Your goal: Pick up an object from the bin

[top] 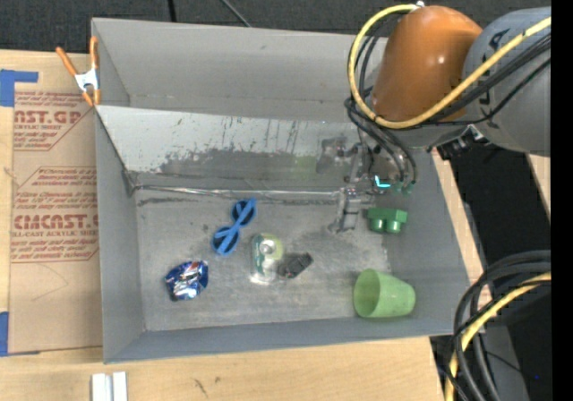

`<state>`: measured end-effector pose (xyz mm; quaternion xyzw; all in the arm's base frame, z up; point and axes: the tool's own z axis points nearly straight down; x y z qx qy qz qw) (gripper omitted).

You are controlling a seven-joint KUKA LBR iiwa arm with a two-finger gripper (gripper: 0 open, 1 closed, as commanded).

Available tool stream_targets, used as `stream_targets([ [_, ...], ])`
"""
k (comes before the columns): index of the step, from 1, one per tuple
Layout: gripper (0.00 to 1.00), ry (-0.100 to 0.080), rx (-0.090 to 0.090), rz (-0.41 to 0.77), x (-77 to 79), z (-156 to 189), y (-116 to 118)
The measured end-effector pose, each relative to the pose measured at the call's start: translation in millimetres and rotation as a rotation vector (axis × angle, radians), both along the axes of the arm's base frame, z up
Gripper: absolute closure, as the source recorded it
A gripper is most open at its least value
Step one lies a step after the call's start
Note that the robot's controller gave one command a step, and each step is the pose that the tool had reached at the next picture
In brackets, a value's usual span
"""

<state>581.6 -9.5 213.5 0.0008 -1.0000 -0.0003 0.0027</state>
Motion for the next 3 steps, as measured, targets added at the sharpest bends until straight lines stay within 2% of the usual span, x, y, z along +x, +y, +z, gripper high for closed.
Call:
stream_targets([
  [1, 0.00, -0.002, 0.002, 0.100, -37.2, -42, 58],
  [2, 0.00, 0.002, 0.001, 0.072, -56.9, -123, 51],
  [3, 0.00, -0.014, 0.000, 0.251, -53.9, -142, 55],
])
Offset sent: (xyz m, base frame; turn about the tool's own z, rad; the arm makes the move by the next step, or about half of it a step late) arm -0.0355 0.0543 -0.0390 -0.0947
